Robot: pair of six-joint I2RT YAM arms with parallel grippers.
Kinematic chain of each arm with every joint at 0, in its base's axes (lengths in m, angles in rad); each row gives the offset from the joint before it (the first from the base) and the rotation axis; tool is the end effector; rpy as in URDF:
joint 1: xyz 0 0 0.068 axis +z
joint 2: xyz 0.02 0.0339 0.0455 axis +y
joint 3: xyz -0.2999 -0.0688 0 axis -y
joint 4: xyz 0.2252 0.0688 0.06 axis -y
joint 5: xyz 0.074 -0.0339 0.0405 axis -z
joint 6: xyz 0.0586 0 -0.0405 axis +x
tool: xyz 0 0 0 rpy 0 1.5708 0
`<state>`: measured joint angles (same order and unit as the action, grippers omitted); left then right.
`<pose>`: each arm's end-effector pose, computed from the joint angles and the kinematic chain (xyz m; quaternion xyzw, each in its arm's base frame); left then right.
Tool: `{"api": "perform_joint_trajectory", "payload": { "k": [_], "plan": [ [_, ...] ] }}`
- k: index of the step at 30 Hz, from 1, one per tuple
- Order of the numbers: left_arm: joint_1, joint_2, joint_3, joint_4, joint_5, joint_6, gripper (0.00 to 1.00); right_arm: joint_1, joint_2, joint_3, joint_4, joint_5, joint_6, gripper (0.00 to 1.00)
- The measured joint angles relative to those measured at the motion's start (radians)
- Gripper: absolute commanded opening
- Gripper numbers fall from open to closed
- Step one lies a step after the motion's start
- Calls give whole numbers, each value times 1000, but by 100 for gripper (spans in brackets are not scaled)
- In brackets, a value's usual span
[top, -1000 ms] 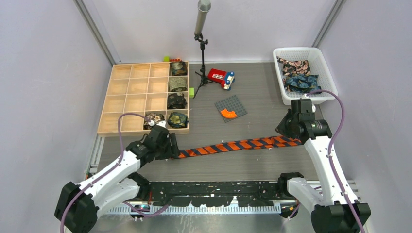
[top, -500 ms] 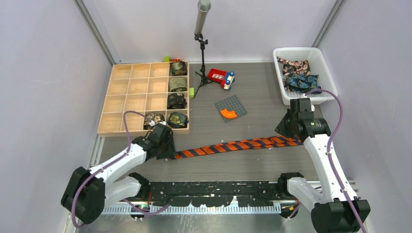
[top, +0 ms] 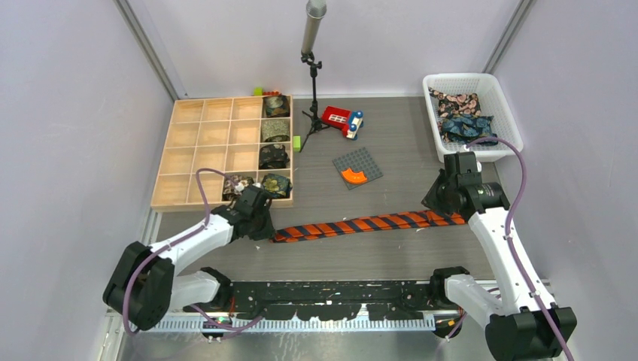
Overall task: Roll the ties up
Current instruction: Flatten out the tie at the center of the board.
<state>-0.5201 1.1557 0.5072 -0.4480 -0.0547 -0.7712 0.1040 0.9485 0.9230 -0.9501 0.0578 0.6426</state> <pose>0.1537 -0.0843 0.1818 -0.1280 0.9632 -0.1201 0.2036 0.1457 0.0118 0.3017 0.2624 0.9189 0.0812 0.2830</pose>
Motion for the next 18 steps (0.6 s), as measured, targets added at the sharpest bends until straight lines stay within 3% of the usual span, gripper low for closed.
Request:
{"api": "perform_joint_trajectory", "payload": {
  "k": [4, 6, 10, 12, 14, 18],
  "plan": [
    [-4, 63, 18, 77, 69, -32, 15, 0, -1, 0, -2, 6, -2, 17],
    [-22, 97, 32, 110, 89, -50, 19, 0, -1, 3, -7, 11, -4, 17],
    [-57, 141, 55, 154, 120, -69, 49, 0, -1, 15, -10, 15, -5, 17],
    [-62, 139, 59, 168, 127, -75, 57, 0, -1, 19, -10, 15, -6, 17],
    [-64, 123, 58, 169, 125, -80, 57, 0, -1, 21, -12, 15, -6, 17],
    [-64, 49, 27, 142, 99, -77, 45, 0, -1, 21, -17, 15, -9, 17]
  ]
}}
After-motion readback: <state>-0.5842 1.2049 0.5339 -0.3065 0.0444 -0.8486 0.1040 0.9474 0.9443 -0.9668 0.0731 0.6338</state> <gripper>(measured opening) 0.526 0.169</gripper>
